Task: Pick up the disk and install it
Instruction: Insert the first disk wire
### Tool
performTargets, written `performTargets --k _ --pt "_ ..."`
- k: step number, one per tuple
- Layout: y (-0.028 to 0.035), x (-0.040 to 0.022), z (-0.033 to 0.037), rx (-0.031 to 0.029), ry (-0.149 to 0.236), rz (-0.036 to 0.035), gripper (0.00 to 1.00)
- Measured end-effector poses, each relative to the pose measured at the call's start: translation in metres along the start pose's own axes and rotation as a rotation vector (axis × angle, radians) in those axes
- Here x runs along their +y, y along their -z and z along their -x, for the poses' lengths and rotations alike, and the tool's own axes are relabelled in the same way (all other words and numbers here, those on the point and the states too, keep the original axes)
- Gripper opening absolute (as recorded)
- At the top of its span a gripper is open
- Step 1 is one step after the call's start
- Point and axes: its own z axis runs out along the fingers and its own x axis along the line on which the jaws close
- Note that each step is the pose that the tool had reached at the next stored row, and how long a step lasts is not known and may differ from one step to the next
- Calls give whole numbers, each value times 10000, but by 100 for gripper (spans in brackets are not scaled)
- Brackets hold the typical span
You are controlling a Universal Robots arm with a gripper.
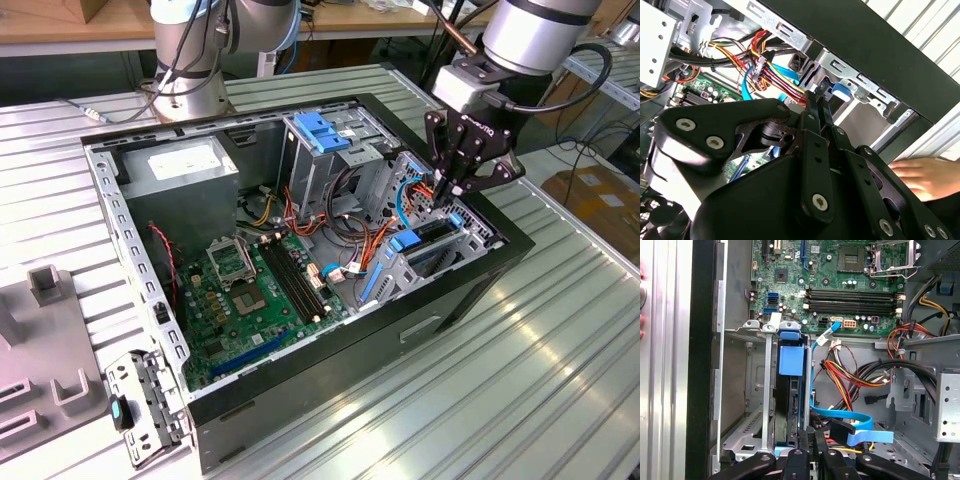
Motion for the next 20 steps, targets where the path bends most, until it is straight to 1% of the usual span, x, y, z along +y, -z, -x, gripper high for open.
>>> performTargets --k 3,4,5,7,11,12,13,15,17,20 --pt "-14 3 -49 0 -50 -1 16" --pt "-19 6 -56 0 -52 -21 16" --pt "-26 11 -61 -8 -53 -53 16" --pt "-57 40 -70 -7 -62 -157 16" --pt "-90 47 -68 -1 -253 -151 16" --pt "-94 62 -68 -2 -267 -150 16" --pt "-97 102 -73 -3 -266 -150 16" --pt "-99 144 -81 -1 -266 -150 16" --pt "-103 143 -90 31 -317 -147 16" --pt "-107 122 -92 40 -453 -140 16"
